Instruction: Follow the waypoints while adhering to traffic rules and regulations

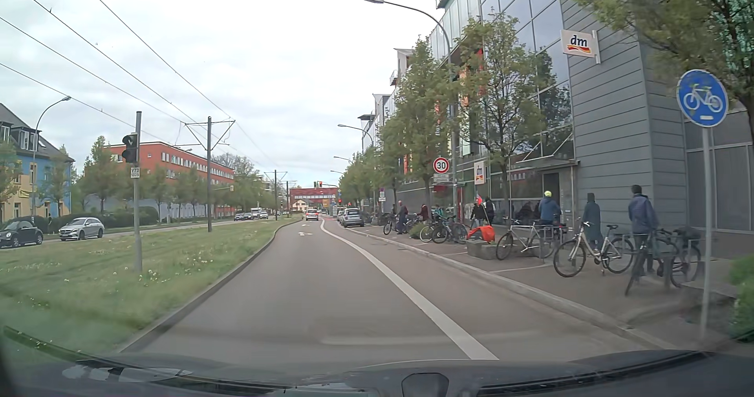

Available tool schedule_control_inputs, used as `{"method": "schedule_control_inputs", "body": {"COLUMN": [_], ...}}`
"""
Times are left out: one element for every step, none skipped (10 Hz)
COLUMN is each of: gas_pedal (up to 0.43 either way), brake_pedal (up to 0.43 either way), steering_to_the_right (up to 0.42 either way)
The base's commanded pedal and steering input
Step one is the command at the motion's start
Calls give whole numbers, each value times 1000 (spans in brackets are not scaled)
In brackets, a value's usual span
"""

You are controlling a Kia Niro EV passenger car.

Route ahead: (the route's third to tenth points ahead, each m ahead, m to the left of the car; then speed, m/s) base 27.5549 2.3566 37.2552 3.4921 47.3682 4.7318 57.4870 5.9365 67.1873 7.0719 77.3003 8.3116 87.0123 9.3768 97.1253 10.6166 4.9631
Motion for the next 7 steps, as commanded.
{"method": "schedule_control_inputs", "body": {"gas_pedal": [169, 150, 138, 130, 118, 98, 87], "brake_pedal": [0, 0, 0, 0, 0, 0, 0], "steering_to_the_right": [-191, -176, -161, -145, -136, -129, -120]}}
